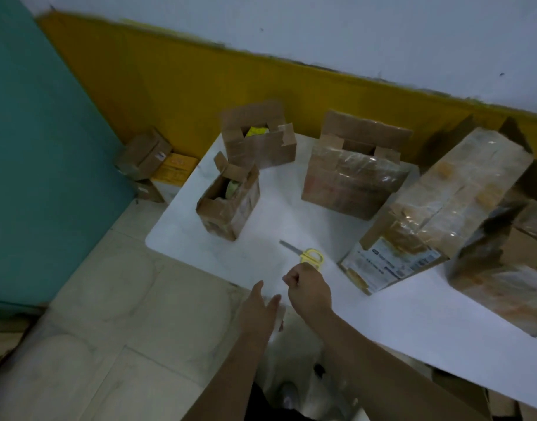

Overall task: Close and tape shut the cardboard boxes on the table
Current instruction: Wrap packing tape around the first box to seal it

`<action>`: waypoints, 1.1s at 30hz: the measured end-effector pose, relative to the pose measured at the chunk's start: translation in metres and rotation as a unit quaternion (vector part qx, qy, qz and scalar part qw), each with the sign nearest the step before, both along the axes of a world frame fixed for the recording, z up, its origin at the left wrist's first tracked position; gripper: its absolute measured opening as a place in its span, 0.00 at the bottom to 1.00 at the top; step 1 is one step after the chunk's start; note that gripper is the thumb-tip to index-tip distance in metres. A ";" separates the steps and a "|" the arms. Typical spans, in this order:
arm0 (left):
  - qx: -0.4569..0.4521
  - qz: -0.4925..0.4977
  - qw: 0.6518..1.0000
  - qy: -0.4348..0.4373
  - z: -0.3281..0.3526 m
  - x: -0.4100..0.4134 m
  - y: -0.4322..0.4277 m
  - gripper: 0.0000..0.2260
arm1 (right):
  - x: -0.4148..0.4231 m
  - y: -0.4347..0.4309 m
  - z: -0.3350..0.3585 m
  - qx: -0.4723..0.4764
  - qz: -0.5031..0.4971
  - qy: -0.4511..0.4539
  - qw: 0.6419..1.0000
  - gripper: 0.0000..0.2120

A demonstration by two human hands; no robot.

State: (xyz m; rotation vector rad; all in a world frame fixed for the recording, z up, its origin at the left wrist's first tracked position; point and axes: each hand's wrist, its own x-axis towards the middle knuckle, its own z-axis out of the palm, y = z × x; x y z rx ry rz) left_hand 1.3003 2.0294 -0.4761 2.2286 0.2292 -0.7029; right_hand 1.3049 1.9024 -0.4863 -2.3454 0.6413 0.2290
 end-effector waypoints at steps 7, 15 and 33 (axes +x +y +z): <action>0.182 -0.025 0.982 -0.051 -0.046 0.002 -0.012 0.31 | 0.005 0.004 -0.038 -0.029 -0.048 -0.024 0.998 0.07; 0.073 0.081 0.993 -0.045 -0.100 0.010 -0.009 0.26 | 0.021 0.001 -0.078 -0.211 0.142 0.000 0.967 0.15; 0.220 -0.422 0.813 -0.335 -0.118 0.024 -0.003 0.30 | 0.002 -0.014 -0.074 -0.250 0.112 -0.014 0.962 0.18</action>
